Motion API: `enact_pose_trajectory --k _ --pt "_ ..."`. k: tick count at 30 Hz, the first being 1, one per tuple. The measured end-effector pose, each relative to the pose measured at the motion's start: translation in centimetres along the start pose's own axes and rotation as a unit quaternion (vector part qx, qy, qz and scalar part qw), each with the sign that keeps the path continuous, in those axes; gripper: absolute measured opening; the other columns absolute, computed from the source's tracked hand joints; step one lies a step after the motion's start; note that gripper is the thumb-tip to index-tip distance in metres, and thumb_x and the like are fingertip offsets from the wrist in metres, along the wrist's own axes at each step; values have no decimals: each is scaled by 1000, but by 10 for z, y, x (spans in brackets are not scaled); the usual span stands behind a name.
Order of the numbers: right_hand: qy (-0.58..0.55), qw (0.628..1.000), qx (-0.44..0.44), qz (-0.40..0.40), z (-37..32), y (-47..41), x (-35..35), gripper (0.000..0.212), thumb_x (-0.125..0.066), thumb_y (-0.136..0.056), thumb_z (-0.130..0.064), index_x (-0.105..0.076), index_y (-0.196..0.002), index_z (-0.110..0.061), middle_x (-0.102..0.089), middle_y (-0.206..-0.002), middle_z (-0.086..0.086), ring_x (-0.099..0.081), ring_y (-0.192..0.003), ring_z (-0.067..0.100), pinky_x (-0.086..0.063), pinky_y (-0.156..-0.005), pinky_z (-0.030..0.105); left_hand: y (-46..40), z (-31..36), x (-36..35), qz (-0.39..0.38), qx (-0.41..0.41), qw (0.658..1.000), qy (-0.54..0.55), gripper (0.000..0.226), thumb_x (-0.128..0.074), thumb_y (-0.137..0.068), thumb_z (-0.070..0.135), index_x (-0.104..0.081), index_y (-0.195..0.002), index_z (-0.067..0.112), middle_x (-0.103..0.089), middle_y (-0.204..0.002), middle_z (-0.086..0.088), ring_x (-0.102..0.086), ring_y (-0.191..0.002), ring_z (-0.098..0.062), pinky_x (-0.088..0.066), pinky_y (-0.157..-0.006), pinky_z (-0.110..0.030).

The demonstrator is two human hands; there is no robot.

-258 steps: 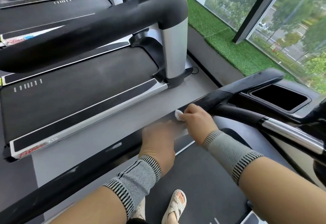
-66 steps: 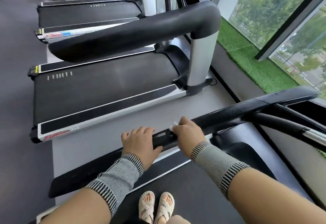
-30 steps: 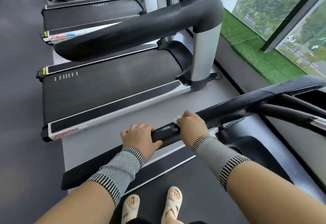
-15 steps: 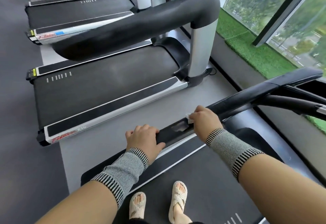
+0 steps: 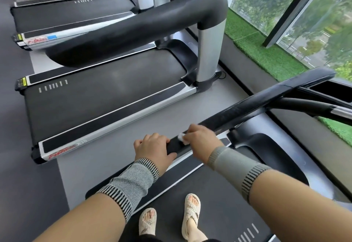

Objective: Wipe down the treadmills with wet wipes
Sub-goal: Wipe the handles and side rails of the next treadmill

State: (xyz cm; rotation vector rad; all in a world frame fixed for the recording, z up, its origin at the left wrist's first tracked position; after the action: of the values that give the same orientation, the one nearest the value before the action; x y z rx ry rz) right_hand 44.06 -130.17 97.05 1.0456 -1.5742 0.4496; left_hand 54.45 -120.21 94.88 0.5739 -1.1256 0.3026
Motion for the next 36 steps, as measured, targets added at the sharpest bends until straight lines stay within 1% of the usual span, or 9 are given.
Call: enact_pose_trajectory --k 3,7,11,16,20,24,28,32,36 --pt "29 990 -118 71 38 -5 16 24 -51 -90 -11 -65 -108 -15 -51 -105 6 -55 -98 27 -43 -78 27 0 0 -1 -2 -2 1000 6 43 -57 -84 57 -55 -120 35 -55 -115 12 -47 -111 -12 -30 -98 -37" --pt "22 999 19 16 -9 2 -4 28 -53 -92 -9 -62 -117 -18 -50 -105 5 -54 -98 26 -42 -79 26 -1 -2 -2 1 1 1000 12 42 -58 -83 57 -55 -119 35 -55 -114 11 -47 -111 -13 -29 -97 -37" --pt "33 991 -110 67 30 -9 17 25 -51 -90 -8 -67 -108 -15 -52 -107 7 -56 -99 29 -46 -83 30 -1 -1 -1 -2 -3 1000 9 43 -57 -84 58 -55 -119 34 -54 -114 11 -47 -111 -12 -29 -98 -36" --pt "17 998 51 21 -13 3 -10 20 -63 -85 -7 -69 -101 -16 -53 -91 7 -57 -84 32 -46 -71 32 -2 -2 -2 0 0 1000 14 42 -59 -82 57 -56 -118 34 -55 -112 12 -48 -110 -13 -30 -96 -37" --pt "2 987 -105 122 27 -2 7 25 -56 -89 -10 -67 -110 -15 -52 -101 8 -54 -94 30 -45 -81 30 -1 -1 -2 -7 -2 1000 12 43 -58 -84 56 -54 -121 34 -54 -115 11 -48 -111 -13 -30 -98 -37" --pt "-22 998 55 33 -29 14 -21 20 -57 -93 -18 -63 -110 -10 -49 -96 8 -53 -90 29 -41 -74 30 -3 -2 -1 4 -4 1000 12 40 -58 -83 58 -58 -115 34 -55 -110 9 -49 -109 -14 -30 -94 -36" --pt "10 990 -105 92 14 4 0 27 -49 -91 -10 -59 -116 -14 -48 -116 9 -51 -102 28 -39 -79 27 -2 -2 -2 -11 -4 1000 14 43 -58 -83 57 -55 -120 35 -55 -114 10 -48 -111 -14 -30 -97 -37" --pt "-24 998 64 4 -44 18 -27 28 -51 -91 -6 -62 -116 -9 -51 -110 13 -51 -98 28 -34 -75 27 -2 -3 1 -9 -8 1000 16 36 -53 -85 57 -58 -113 35 -56 -113 10 -48 -111 -15 -30 -91 -36" --pt "-4 990 -97 104 1 5 -10 27 -52 -92 -7 -62 -114 -16 -49 -106 6 -54 -93 27 -37 -75 23 4 -16 3 -34 -12 999 7 45 -56 -84 56 -53 -125 38 -55 -118 11 -44 -116 -14 -30 -96 -36"
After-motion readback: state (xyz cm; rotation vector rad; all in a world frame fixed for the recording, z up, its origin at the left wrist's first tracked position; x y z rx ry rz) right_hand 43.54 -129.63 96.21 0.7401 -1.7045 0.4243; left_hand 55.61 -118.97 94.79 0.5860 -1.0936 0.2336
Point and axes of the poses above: each hand's wrist, its own y-axis away from the middle knuckle, its own x-axis out of the back of the hand, z = x × y, the point moved 5 cm from there along -y, towards the middle knuckle
